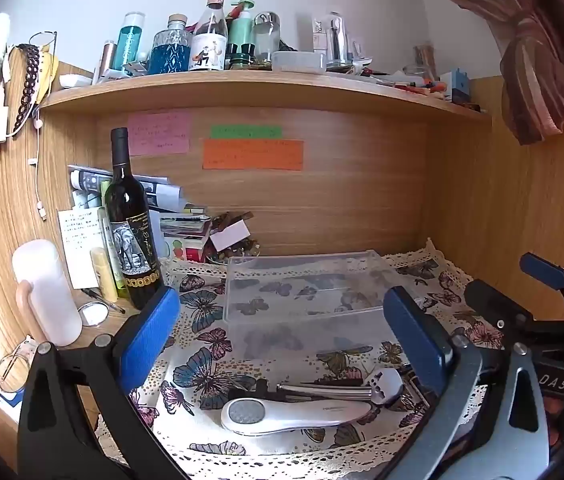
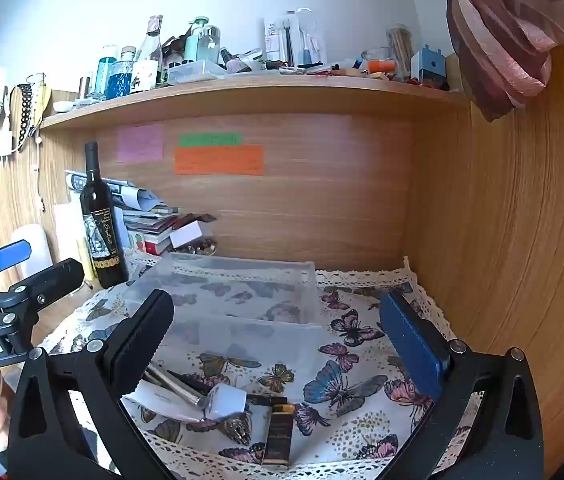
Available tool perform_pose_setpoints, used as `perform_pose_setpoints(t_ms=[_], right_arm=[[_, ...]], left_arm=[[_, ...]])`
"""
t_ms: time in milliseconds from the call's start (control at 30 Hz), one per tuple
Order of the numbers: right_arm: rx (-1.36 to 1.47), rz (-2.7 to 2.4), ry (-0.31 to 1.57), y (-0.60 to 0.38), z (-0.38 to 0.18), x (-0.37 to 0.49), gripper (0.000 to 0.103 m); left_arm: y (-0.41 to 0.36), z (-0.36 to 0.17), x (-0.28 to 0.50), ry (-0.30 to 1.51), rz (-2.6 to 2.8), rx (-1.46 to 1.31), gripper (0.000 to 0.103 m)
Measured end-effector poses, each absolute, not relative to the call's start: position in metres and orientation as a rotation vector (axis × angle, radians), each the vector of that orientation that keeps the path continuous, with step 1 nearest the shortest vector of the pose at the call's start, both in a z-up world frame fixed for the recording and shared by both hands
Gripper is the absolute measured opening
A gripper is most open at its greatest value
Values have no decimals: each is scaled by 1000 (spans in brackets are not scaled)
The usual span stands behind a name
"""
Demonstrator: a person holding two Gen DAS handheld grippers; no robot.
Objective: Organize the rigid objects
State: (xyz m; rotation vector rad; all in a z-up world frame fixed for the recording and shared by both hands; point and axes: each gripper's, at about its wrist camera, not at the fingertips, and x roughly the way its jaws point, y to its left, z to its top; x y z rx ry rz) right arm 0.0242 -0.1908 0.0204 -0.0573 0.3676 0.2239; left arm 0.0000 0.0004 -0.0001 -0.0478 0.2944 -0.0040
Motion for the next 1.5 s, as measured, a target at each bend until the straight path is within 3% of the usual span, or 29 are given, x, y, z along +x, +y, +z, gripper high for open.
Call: perform_pose_setpoints(t_ms=[1500], right_arm=[[-40, 229, 384, -188, 19, 28, 103]], left_arm=[[-6, 1, 4, 287, -15, -18, 103]])
